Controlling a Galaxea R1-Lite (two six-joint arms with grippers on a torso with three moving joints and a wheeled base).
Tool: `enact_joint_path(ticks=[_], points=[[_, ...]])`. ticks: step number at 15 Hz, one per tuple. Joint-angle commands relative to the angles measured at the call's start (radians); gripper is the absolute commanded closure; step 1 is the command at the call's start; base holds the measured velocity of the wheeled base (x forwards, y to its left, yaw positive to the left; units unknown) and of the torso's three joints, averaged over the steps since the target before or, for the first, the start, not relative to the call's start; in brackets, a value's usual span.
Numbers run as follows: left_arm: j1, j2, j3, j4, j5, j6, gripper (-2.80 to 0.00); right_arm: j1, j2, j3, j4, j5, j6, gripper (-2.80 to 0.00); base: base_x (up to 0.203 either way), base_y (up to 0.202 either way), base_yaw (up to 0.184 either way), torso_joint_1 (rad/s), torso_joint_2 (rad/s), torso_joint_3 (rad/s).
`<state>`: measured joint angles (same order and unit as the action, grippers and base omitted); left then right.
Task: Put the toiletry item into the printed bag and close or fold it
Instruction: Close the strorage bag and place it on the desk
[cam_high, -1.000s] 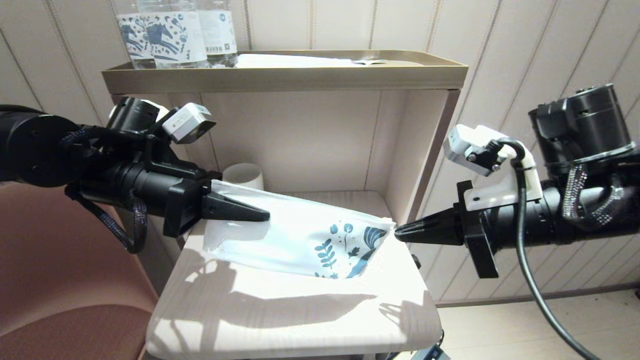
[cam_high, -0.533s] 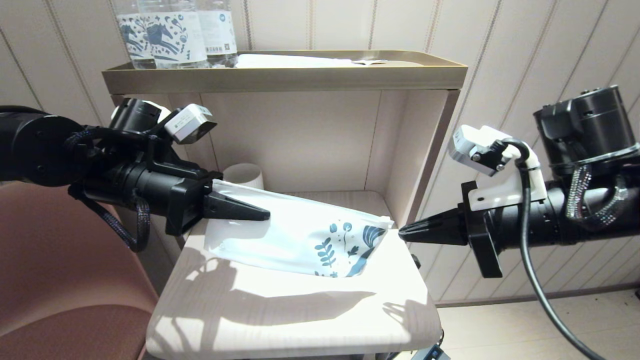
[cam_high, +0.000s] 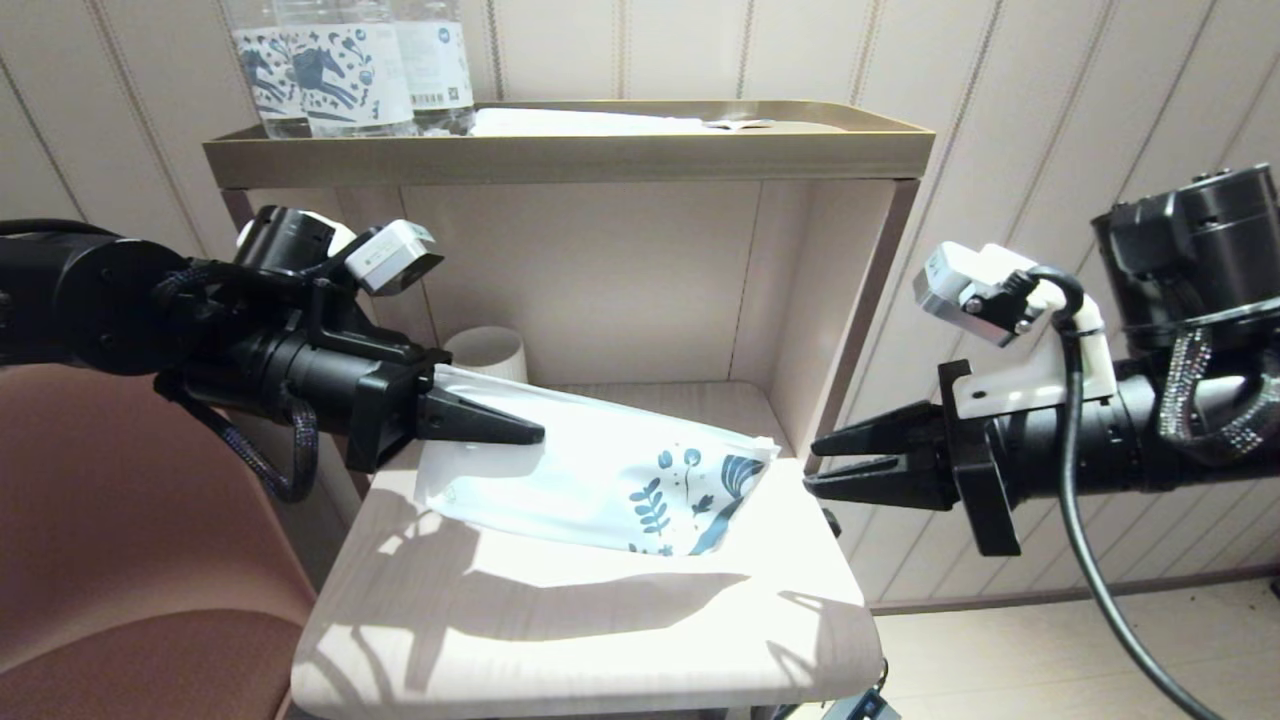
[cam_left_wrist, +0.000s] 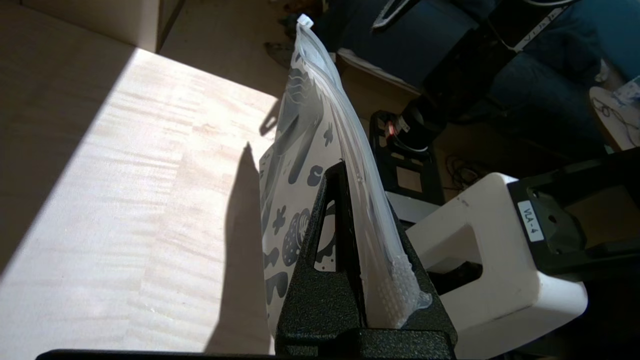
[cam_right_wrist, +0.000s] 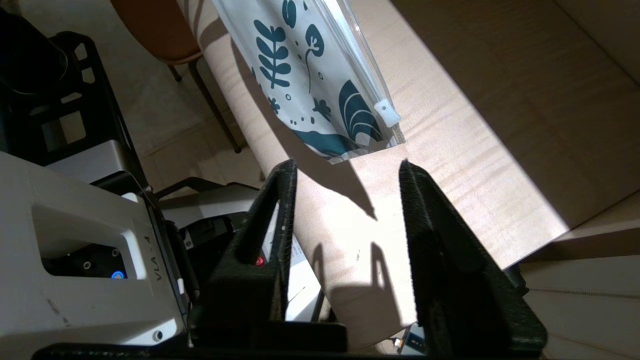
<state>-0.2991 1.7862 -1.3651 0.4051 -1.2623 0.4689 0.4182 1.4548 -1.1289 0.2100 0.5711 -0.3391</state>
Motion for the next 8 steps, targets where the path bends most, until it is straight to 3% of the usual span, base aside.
enact_joint_path(ticks=[1,4,6,8], points=[[0.000,0.015,-0.001,0.003,-0.007,0.002,0.00,0.001,-0.015,0.005,0.002,0.005,0.002,-2.80,0.000,0.000,0.000,0.000,0.00,0.000],[0.000,0.045,-0.025,0.009,-0.004,-0.014,0.00,-0.008,-0.031,0.028,0.002,0.007,0.005,-2.80,0.000,0.000,0.000,0.000,0.00,0.000],[0.000,0.078,-0.054,0.004,0.051,-0.080,0.00,-0.018,-0.047,0.052,0.002,0.007,0.008,-2.80,0.000,0.000,0.000,0.000,0.00,0.000],[-0.001,0.093,-0.069,0.001,0.072,-0.099,0.00,-0.022,-0.053,0.057,0.002,0.009,0.020,-2.80,0.000,0.000,0.000,0.000,0.00,0.000]])
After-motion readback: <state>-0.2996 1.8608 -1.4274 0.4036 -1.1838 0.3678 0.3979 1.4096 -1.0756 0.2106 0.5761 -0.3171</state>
